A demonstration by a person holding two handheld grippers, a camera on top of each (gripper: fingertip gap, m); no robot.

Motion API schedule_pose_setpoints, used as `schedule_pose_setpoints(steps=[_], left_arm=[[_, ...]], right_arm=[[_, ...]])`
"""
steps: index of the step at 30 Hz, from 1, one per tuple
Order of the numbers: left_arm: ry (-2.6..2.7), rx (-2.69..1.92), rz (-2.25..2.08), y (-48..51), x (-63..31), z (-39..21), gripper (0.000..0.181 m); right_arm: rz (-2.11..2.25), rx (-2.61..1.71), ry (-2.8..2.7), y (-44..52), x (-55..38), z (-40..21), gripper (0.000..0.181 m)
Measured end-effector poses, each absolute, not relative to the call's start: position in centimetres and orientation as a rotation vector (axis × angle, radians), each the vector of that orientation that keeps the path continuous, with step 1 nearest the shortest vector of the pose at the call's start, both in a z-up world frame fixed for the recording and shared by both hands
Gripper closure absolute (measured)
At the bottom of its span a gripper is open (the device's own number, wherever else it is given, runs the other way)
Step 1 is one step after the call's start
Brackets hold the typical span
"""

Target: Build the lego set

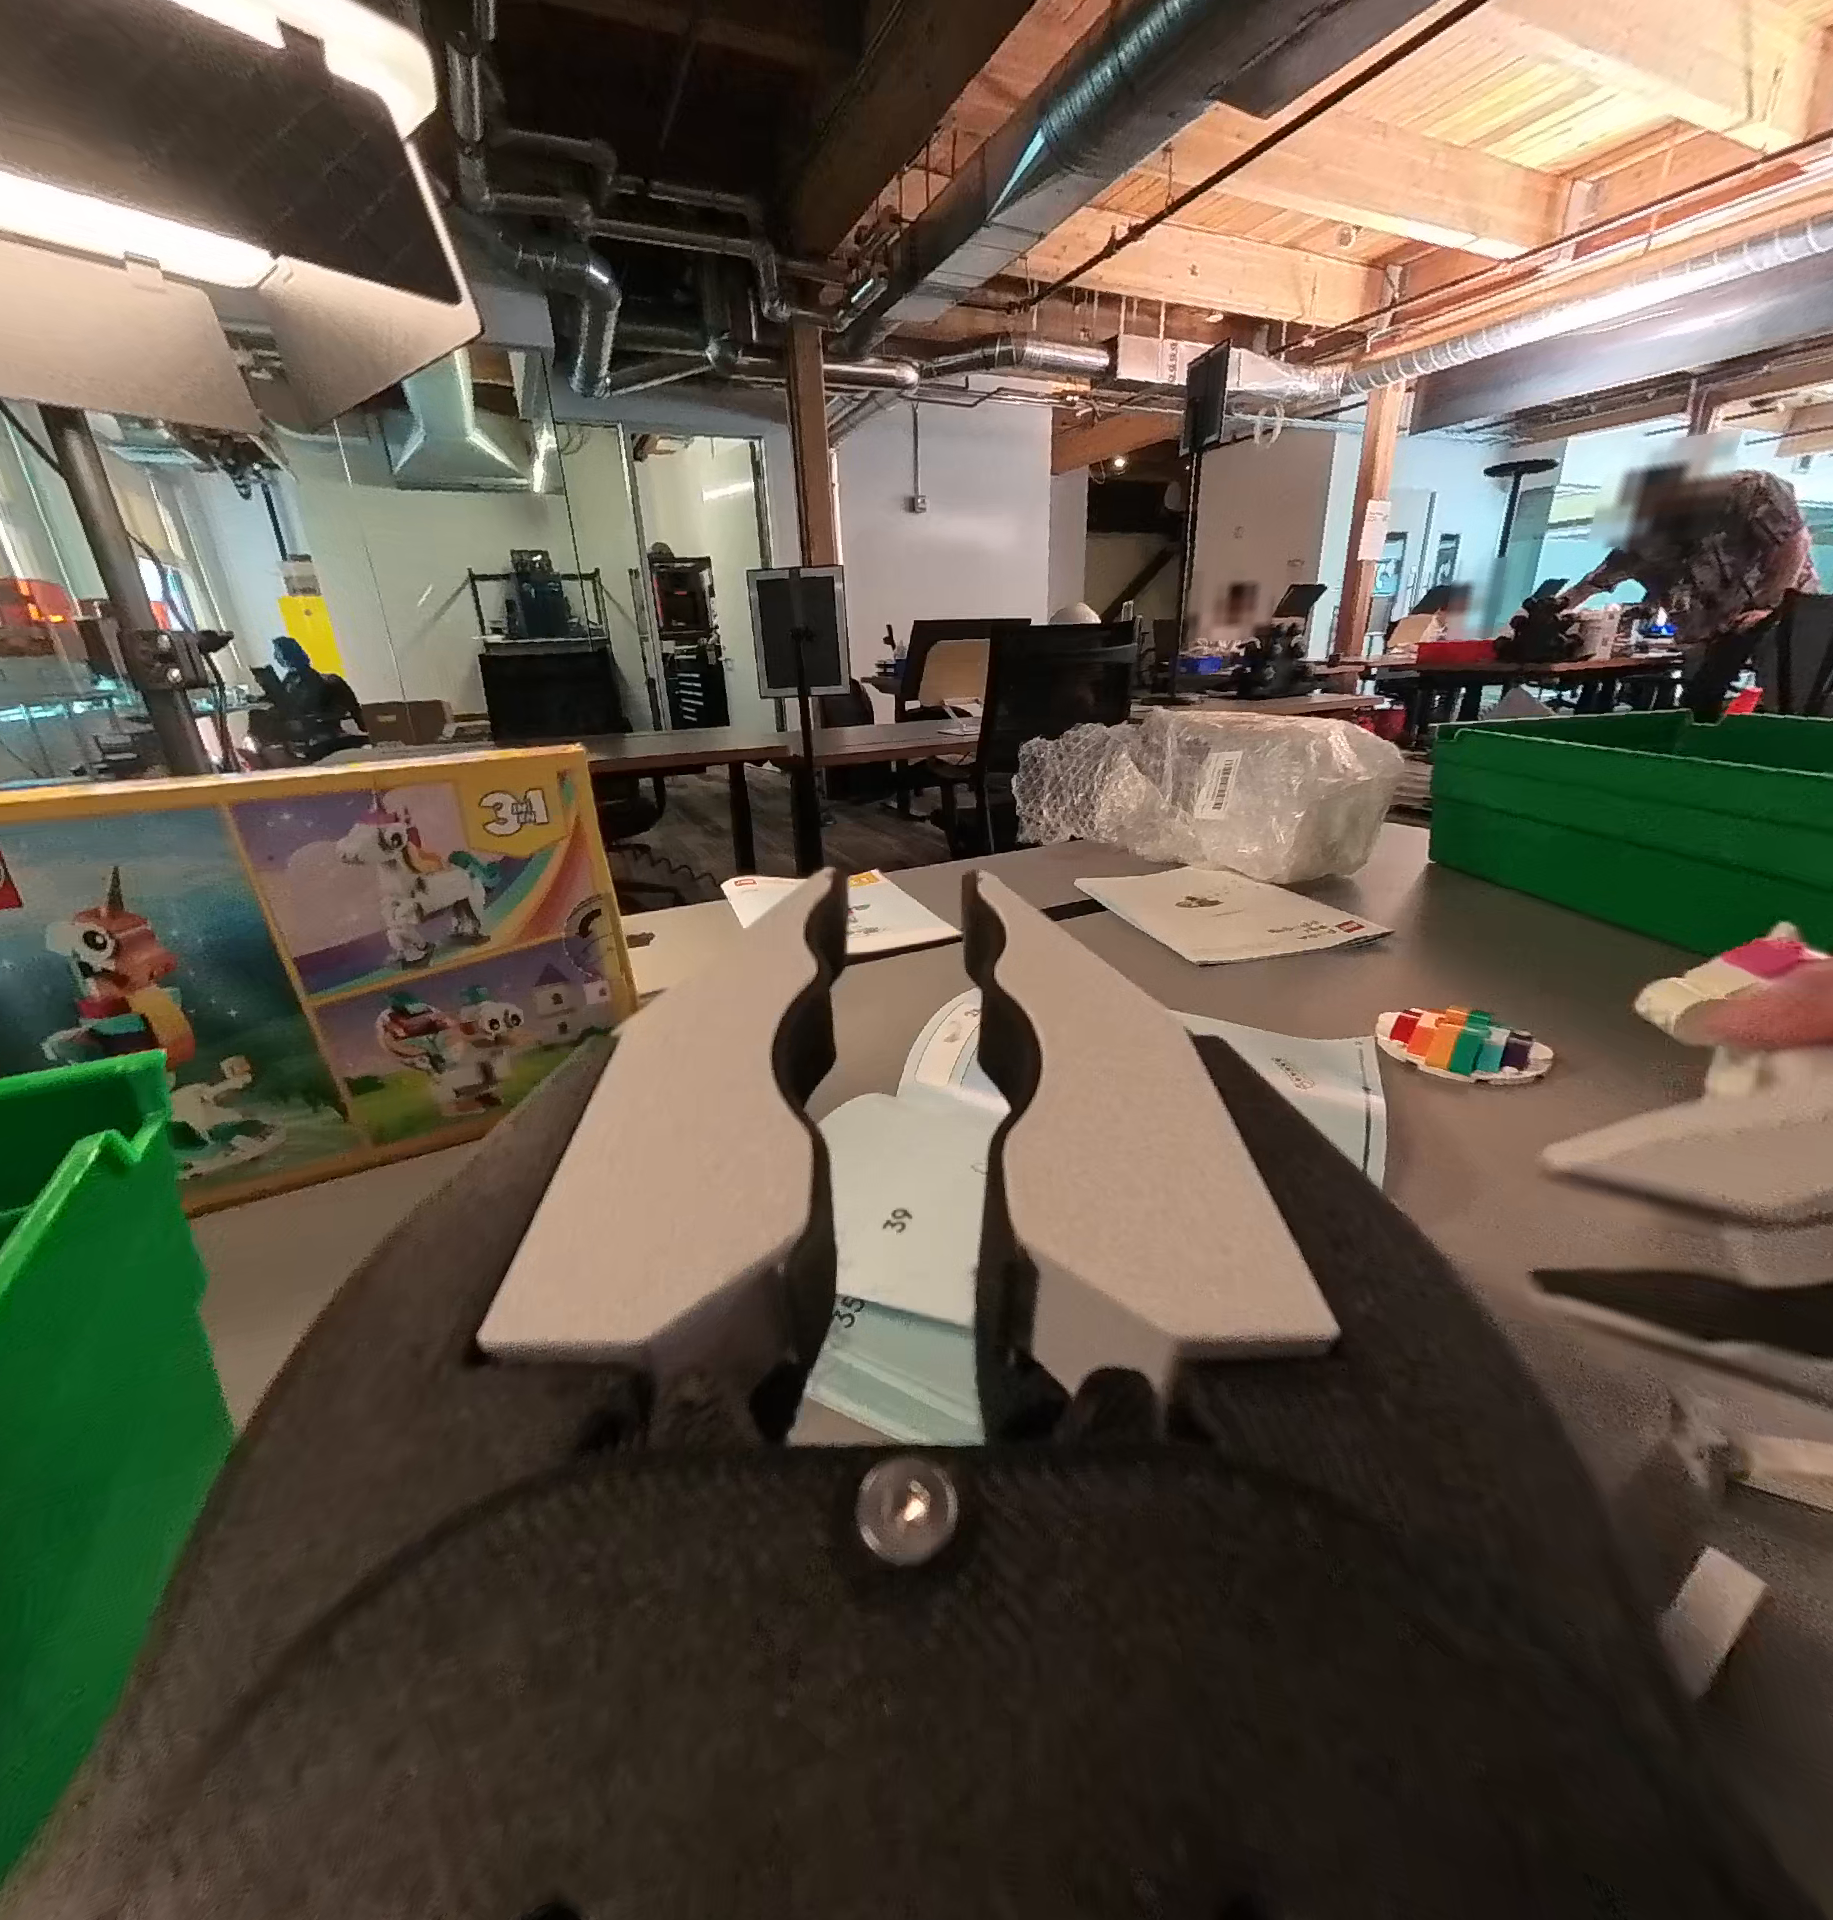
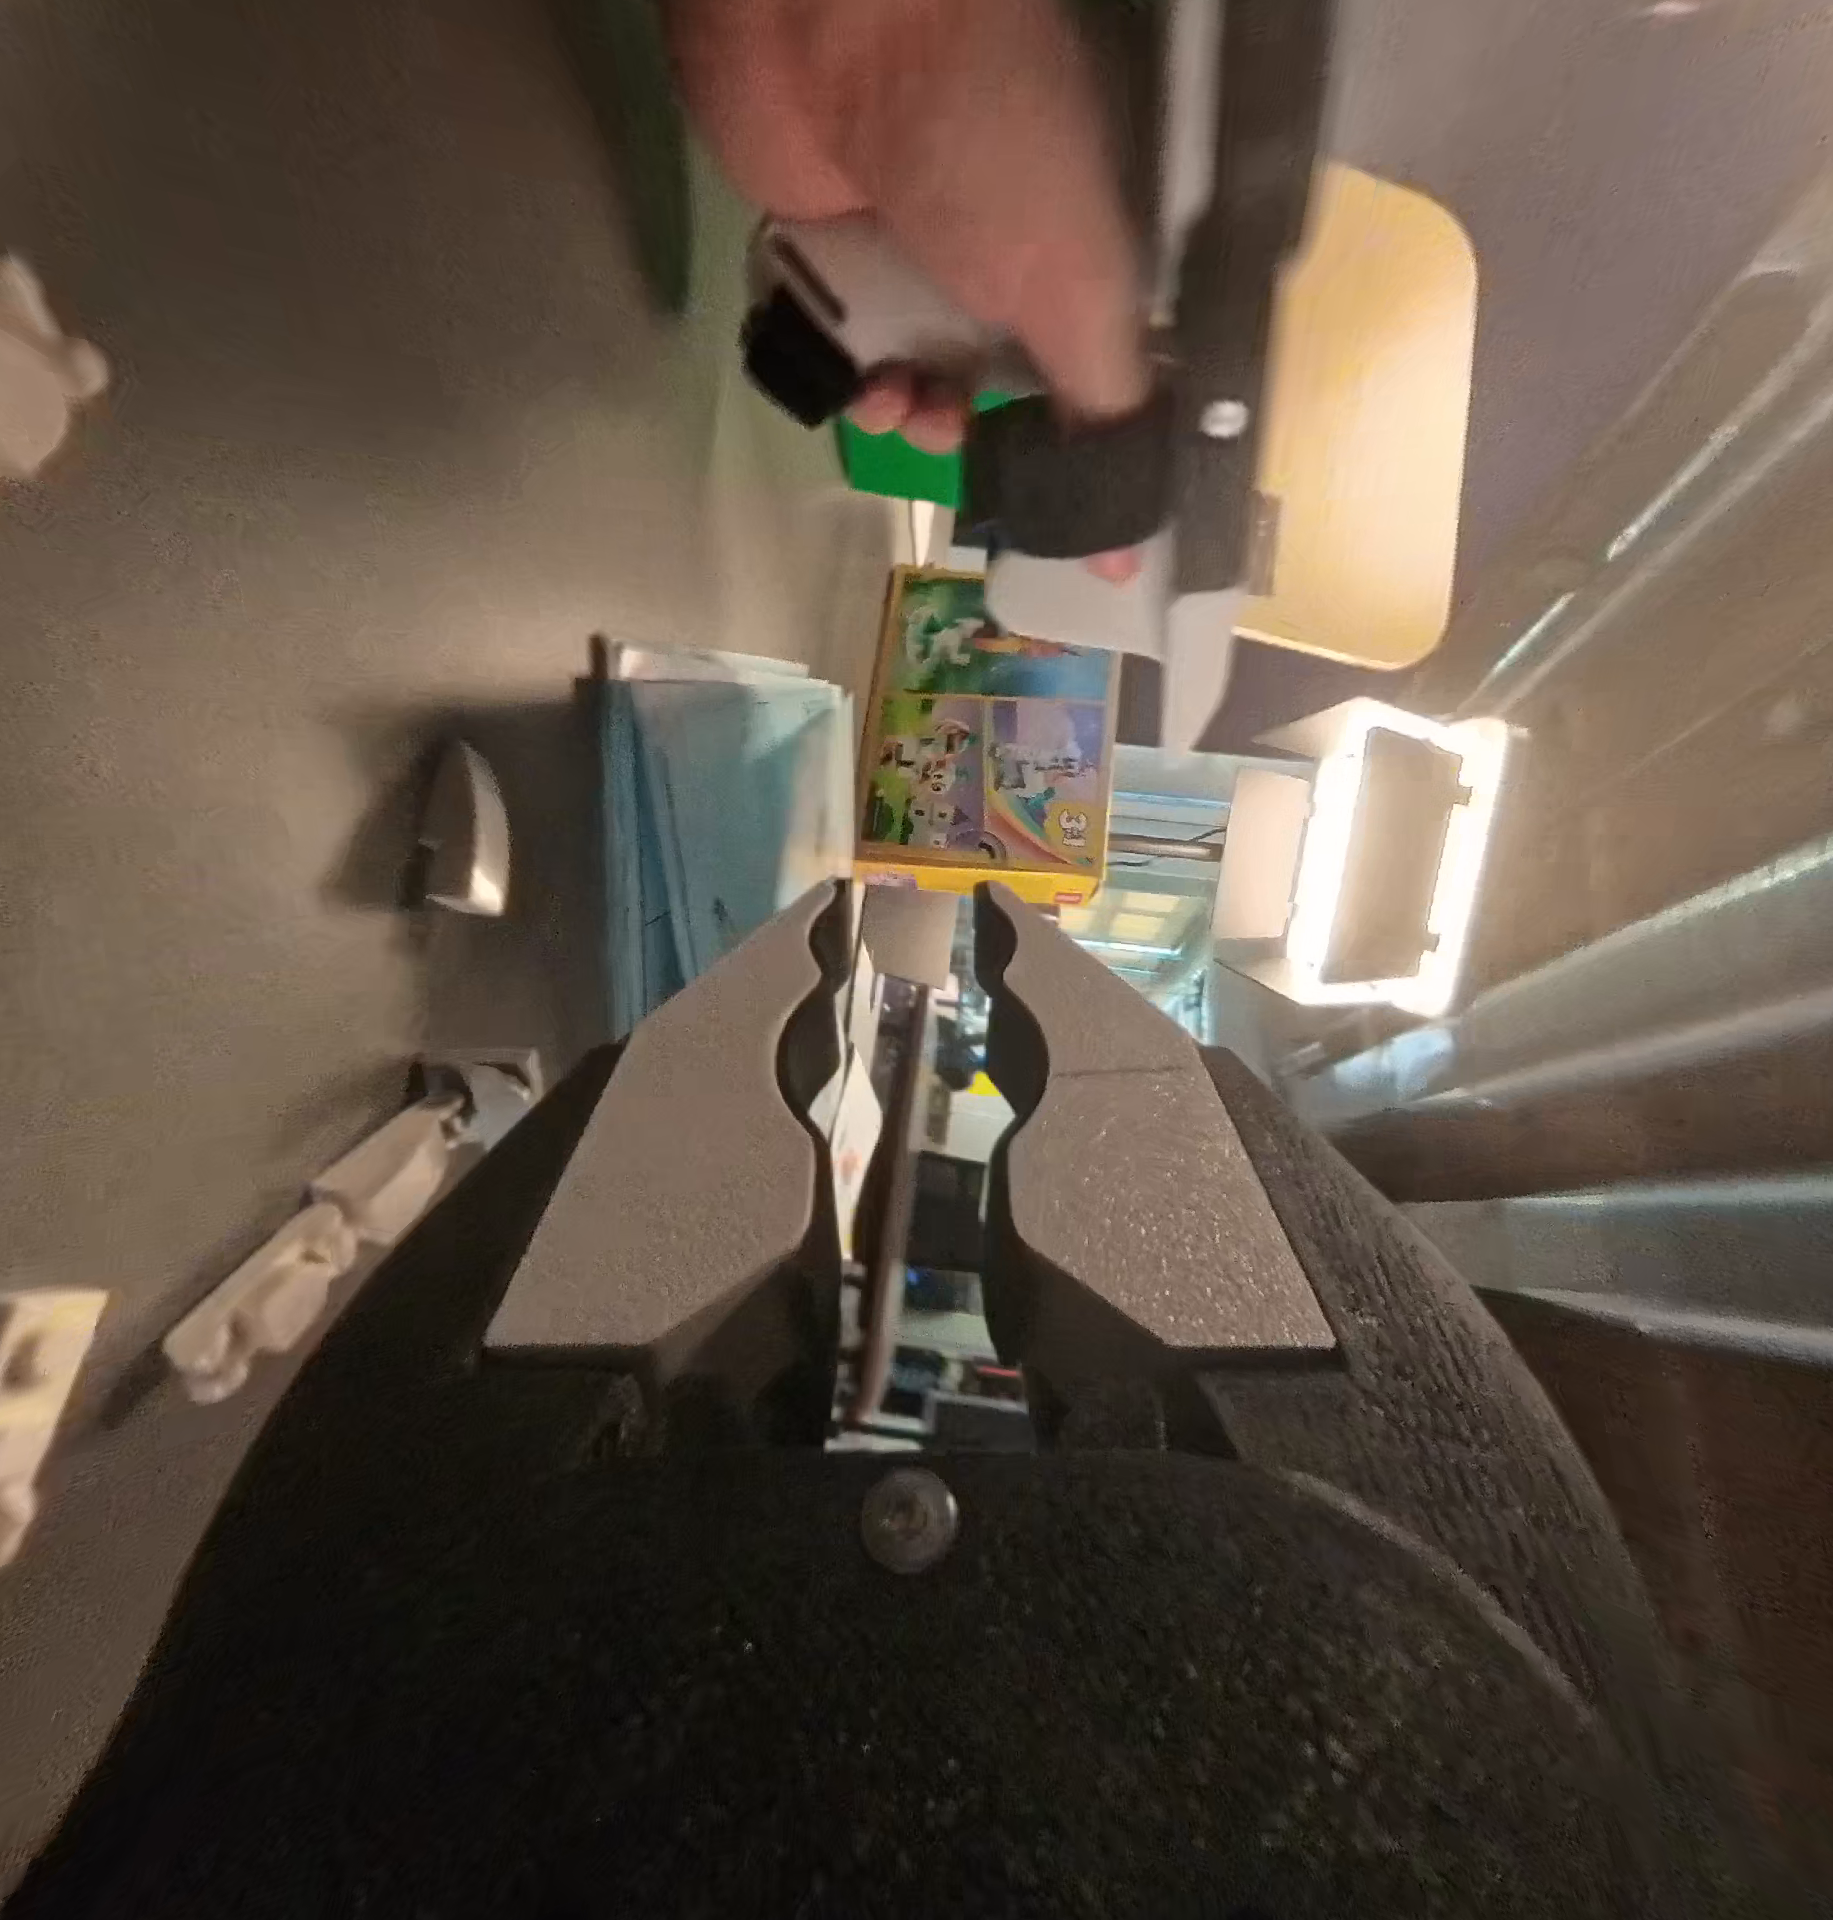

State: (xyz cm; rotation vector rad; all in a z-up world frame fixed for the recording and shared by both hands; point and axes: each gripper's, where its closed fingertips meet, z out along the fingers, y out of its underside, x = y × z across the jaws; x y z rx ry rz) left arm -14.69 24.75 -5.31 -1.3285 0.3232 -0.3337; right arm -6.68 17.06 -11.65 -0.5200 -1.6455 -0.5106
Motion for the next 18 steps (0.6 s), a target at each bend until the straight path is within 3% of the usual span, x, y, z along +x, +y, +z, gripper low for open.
schedule_pose_setpoints(steps=[8,13,18], left_arm=[[0.361,-1.301,-0.288,24.2,-14.5,-5.0,0.159],[0.384,-1.299,-0.298,24.0,-14.0,-5.1,0.158],[0.414,-1.303,-0.300,23.9,-13.4,-5.3,0.158]], right_arm=[[-0.094,-0.833,-1.267,15.6,-1.3,-6.5,0.156],[0.297,-1.198,-1.217,15.0,1.9,-9.7,0.152],[0.482,-1.304,-1.216,13.7,2.6,-10.7,0.153]])
